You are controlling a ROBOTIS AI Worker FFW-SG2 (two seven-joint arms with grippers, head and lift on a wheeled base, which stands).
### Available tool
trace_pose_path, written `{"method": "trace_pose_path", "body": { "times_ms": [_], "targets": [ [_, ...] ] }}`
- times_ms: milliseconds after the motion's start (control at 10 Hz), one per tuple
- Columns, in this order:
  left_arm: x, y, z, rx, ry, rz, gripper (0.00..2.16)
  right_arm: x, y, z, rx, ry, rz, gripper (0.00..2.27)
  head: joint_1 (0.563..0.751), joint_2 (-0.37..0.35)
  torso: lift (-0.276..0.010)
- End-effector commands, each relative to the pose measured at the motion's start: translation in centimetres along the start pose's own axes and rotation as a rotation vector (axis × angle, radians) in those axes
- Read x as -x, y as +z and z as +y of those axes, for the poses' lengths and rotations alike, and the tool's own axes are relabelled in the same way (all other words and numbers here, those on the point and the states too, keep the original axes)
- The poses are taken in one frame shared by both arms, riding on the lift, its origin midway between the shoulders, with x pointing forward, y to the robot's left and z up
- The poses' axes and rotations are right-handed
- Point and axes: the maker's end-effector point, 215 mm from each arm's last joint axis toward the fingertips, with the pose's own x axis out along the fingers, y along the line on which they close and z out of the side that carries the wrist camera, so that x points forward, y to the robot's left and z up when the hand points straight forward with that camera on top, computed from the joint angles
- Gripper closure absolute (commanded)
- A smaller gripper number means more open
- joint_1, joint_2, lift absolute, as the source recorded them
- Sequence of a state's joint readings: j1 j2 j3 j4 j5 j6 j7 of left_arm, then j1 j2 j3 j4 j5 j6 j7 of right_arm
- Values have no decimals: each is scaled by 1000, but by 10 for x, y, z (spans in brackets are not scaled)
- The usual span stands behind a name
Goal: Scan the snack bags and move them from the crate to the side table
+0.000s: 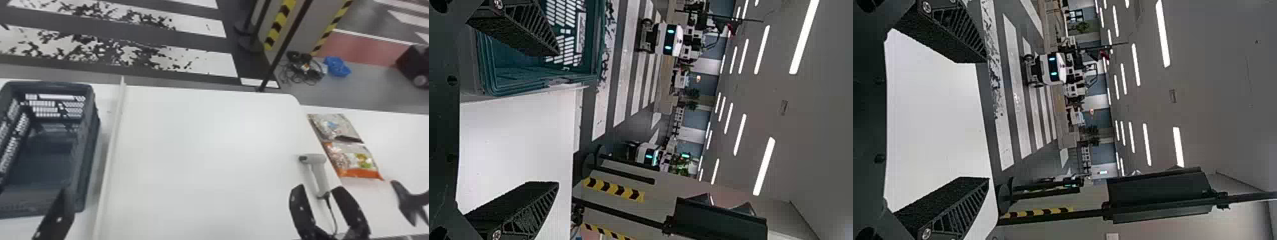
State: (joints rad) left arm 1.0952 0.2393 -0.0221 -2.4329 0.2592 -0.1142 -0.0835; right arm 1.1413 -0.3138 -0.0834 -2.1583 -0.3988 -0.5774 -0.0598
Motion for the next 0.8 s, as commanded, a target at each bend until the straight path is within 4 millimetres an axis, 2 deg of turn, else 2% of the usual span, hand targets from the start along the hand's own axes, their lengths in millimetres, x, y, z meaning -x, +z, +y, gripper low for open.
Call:
{"method": "trace_pose_path", "body": {
  "times_ms": [0, 600, 700],
  "targets": [
    [0, 0, 0, 1, 0, 0, 66, 0, 0, 0, 0, 1, 0, 83, 695, -282, -87],
    [-1, -2, 0, 0, -1, 3, 66, 1, -3, -2, 2, -3, 7, 80, 695, -285, -87],
    [-1, -1, 0, 0, 0, 2, 66, 1, 2, -3, 2, -5, -9, 83, 695, -286, -87]
  ]
}}
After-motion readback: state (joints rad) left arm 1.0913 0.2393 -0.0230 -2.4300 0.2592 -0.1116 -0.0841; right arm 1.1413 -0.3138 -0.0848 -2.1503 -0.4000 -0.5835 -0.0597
